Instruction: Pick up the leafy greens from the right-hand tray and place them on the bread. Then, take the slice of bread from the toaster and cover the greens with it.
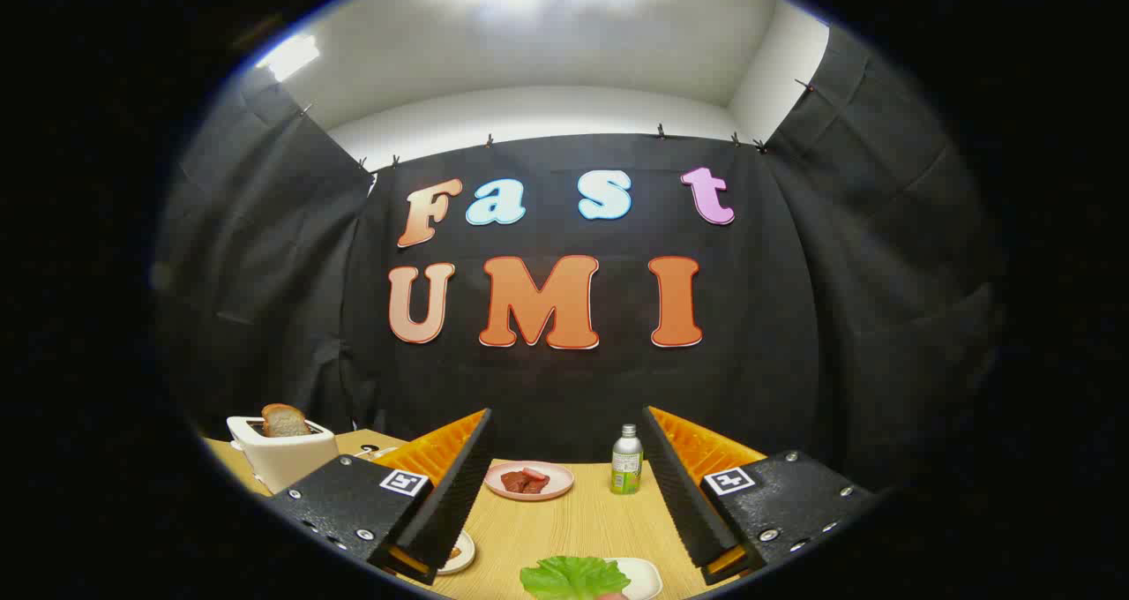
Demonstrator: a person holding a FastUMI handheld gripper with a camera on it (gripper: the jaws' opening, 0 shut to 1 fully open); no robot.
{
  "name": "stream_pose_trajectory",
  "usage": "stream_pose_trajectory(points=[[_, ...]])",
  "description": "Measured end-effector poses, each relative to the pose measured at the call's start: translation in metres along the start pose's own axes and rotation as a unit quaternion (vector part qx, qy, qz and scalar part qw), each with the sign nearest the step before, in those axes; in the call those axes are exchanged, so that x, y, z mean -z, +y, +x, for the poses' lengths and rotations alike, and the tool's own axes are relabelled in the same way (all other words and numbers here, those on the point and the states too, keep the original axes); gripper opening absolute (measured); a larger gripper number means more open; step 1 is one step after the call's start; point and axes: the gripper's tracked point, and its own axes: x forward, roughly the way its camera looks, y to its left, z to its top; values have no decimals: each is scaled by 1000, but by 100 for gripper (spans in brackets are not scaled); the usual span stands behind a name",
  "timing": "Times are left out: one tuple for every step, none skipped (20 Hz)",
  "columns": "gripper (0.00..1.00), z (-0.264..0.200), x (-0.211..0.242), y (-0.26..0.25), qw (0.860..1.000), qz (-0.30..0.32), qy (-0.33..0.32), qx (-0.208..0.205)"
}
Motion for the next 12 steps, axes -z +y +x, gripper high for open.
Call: stream_pose_trajectory(points=[[98, 0, -1, -1, 1000, -3, -3, 3], [98, 0, -1, -2, 1000, -6, -7, 5], [98, 0, -1, -3, 1000, -7, -9, 7], [98, -1, -1, -2, 1000, -8, -9, 5], [98, -1, 0, -2, 1000, -10, -8, 1], [98, -1, 0, -4, 1000, -14, -10, 0], [98, -1, -1, -10, 1000, -20, -13, 10], [98, -1, -1, -21, 999, -24, -15, 24], [98, -3, 0, -26, 999, -25, -14, 29], [97, -4, 1, -26, 999, -25, -11, 29], [97, -5, 1, -27, 999, -22, -9, 30], [97, -5, 0, -29, 999, -19, -9, 30]])
